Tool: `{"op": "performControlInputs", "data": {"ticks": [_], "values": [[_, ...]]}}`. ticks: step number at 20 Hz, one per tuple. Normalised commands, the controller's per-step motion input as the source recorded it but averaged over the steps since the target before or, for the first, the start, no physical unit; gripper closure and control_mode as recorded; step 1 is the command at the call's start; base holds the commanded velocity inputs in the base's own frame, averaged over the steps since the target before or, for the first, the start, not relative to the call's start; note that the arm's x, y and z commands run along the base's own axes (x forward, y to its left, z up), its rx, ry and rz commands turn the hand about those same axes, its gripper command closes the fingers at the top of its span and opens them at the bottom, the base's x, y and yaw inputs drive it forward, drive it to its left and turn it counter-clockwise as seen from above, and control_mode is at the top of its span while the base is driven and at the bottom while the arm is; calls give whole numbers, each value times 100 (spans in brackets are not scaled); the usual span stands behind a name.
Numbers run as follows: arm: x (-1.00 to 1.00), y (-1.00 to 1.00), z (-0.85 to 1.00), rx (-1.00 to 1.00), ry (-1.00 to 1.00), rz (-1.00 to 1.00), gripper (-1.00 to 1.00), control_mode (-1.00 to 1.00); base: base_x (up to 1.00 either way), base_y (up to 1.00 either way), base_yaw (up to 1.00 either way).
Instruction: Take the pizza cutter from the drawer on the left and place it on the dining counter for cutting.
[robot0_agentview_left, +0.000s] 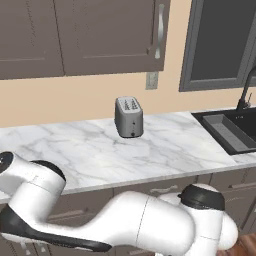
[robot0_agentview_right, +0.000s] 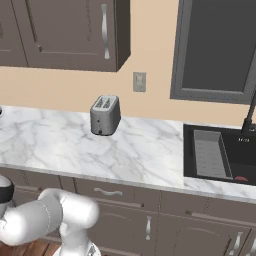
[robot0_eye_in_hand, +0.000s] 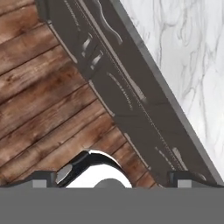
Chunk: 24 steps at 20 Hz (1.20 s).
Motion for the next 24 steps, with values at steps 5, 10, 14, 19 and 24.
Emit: {"op": "performControlInputs", "data": {"ticks": [5,10,14,19,24], "values": [[-39,53,-3,-20,-10,0,-100,-100,0,0,0],[-48,23,-9,-22,-20,1,-100,-100,0,0,0],[-5,0,-24,-18,-21,9,-100,-100,0,0,0],[9,-15,-29,-8,-14,14,-100,-100,0,0,0],[6,-44,-24,-2,-13,14,-100,-100,0,0,0]]}}
